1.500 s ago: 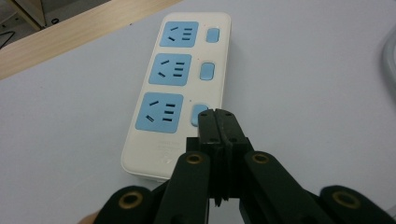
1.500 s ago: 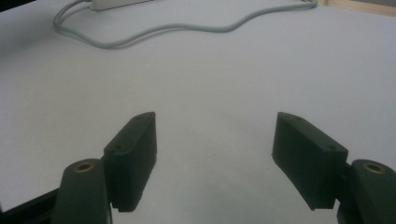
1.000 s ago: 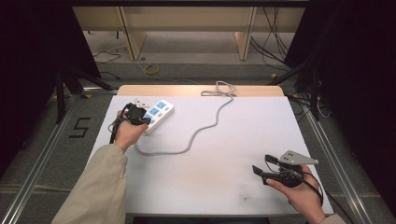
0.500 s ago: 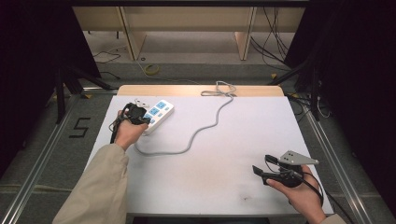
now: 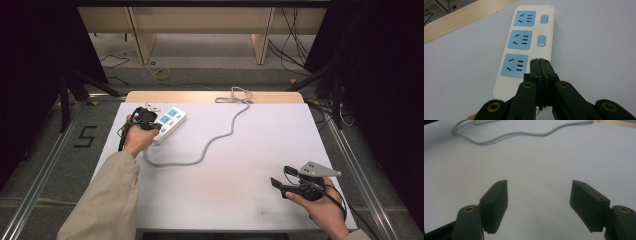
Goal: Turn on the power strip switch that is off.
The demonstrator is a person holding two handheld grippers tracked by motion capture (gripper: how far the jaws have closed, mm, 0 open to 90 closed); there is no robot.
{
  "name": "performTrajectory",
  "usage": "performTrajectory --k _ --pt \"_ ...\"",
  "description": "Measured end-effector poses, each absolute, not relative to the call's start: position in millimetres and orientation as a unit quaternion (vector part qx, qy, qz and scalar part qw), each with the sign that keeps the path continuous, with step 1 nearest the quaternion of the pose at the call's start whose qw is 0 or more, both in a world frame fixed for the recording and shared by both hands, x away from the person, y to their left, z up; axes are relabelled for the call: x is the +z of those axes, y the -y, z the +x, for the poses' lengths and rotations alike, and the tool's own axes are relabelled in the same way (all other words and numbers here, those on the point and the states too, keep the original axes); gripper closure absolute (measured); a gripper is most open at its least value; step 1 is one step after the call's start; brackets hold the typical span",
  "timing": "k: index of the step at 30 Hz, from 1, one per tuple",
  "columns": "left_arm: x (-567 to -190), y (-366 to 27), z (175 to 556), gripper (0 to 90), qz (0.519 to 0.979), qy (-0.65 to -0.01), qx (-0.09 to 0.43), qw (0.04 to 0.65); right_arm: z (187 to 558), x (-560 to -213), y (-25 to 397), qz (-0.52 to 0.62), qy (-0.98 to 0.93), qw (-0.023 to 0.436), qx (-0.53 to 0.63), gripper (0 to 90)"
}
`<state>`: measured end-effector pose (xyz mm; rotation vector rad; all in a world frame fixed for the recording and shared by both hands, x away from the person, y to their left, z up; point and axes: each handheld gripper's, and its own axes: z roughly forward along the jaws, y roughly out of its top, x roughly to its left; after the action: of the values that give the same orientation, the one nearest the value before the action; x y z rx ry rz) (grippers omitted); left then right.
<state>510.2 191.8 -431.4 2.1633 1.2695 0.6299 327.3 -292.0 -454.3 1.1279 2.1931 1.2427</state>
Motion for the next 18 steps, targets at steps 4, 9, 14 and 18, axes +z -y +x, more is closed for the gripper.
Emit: performTrajectory --k 4,9,14,18 --pt "-431.6 -191.4 510.9 89.8 0.806 -0.470 0.233 0.272 327.3 -454.3 291.9 0.402 -0.780 0.189 0.441 31.3" --pt "-432.9 -190.5 512.9 89.8 0.808 -0.471 0.231 0.270 327.1 -454.2 291.8 0.401 -0.780 0.190 0.441 31.3" --pt "-434.0 -191.0 516.2 89.8 0.806 -0.475 0.228 0.269 327.1 -454.3 291.7 0.401 -0.780 0.190 0.441 31.3" --pt "-432.6 -189.2 517.2 89.8 0.807 -0.473 0.227 0.270 327.4 -454.7 291.7 0.400 -0.780 0.189 0.441 31.3"
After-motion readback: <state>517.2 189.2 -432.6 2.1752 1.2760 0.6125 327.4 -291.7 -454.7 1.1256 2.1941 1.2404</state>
